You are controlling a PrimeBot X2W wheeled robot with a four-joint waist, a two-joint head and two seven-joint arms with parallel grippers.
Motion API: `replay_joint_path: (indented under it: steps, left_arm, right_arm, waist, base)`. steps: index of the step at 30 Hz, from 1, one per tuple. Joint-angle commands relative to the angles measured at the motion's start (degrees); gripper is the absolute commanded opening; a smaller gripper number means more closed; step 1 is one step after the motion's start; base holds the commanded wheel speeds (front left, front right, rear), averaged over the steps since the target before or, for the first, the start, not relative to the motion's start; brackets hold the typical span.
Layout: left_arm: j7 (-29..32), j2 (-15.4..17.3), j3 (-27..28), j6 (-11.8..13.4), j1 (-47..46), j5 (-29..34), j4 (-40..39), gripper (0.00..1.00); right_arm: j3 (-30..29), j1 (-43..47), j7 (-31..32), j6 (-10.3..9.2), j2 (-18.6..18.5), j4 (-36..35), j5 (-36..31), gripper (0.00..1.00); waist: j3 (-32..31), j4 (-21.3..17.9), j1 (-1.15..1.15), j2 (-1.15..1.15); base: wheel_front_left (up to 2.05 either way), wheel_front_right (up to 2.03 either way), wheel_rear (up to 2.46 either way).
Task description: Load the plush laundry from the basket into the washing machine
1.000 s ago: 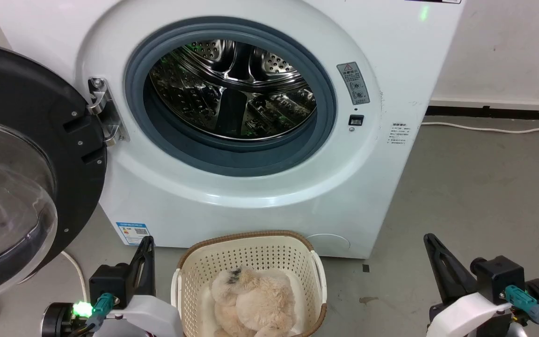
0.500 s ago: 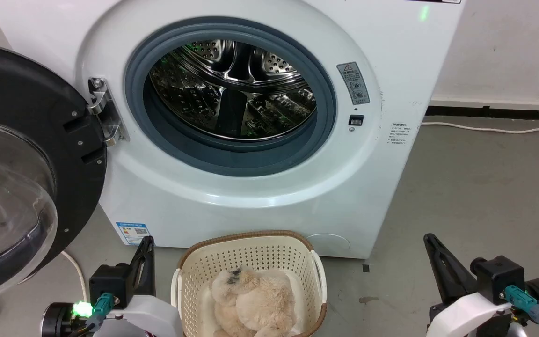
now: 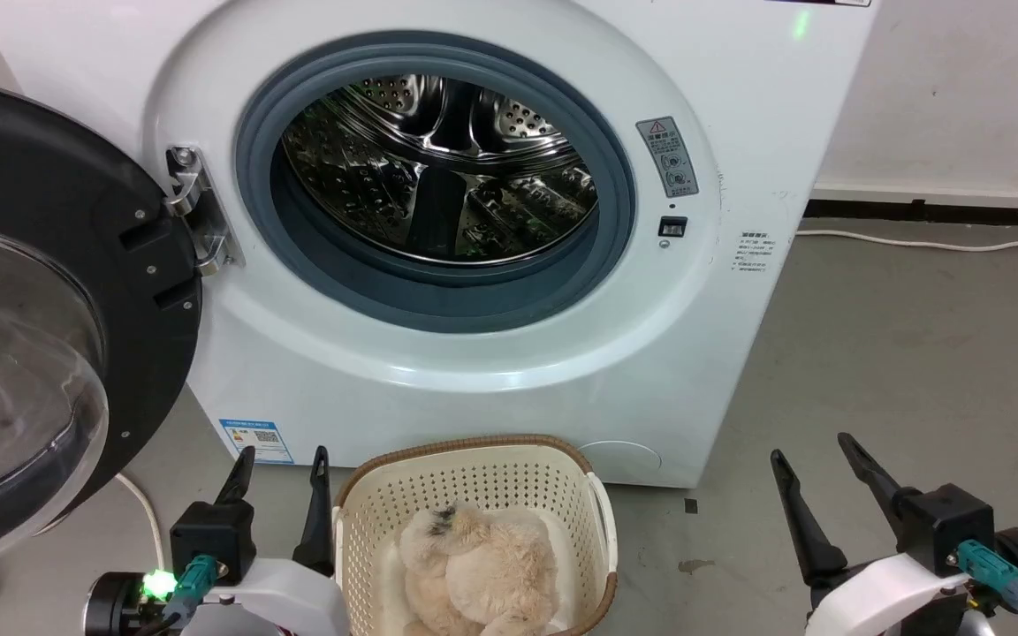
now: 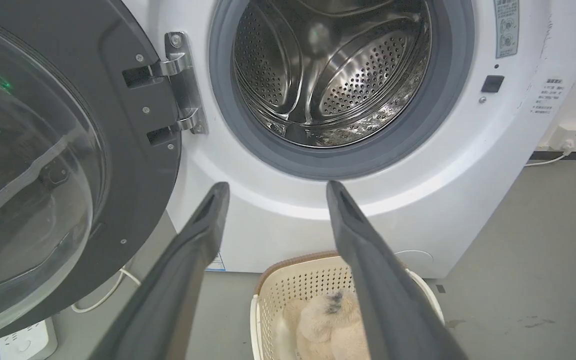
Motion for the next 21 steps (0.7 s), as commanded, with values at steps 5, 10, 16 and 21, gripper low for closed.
replay_joint_path:
  steps: [5,10,16,21]
  left_arm:
    - [-1.1,0.0,-0.5,0.0,0.2,-1.4,0.5,1.00]
    - [-1.6,0.0,-1.0,0.1,0.0,-2.3,1.0,1.00]
    - [-1.3,0.1,-1.6,0.1,-0.9,-3.6,2.5,1.00]
    - [-0.2,0.2,-2.1,0.1,-2.4,-4.9,4.4,1.00]
  right_arm:
    - [-0.1,0.8,-1.1,0.00,0.0,0.2,1.3,1.00]
    - [-0.2,1.1,-1.7,-0.01,0.0,0.3,2.1,1.00]
    - [-0.3,1.0,-2.4,-0.01,0.0,0.4,3.1,1.00]
    - [-0.3,0.8,-3.0,-0.01,0.0,0.4,3.9,1.00]
  waist:
    - [0.1,0.0,0.00,0.00]
    - [0.3,-0.1,0.00,0.00]
    - [1.0,-0.2,0.00,0.00]
    - [1.9,-0.4,0.00,0.00]
  base:
    - [0.00,0.00,0.00]
    - [0.00,0.00,0.00]
    - [0.00,0.00,0.00]
    - [0.00,0.00,0.00]
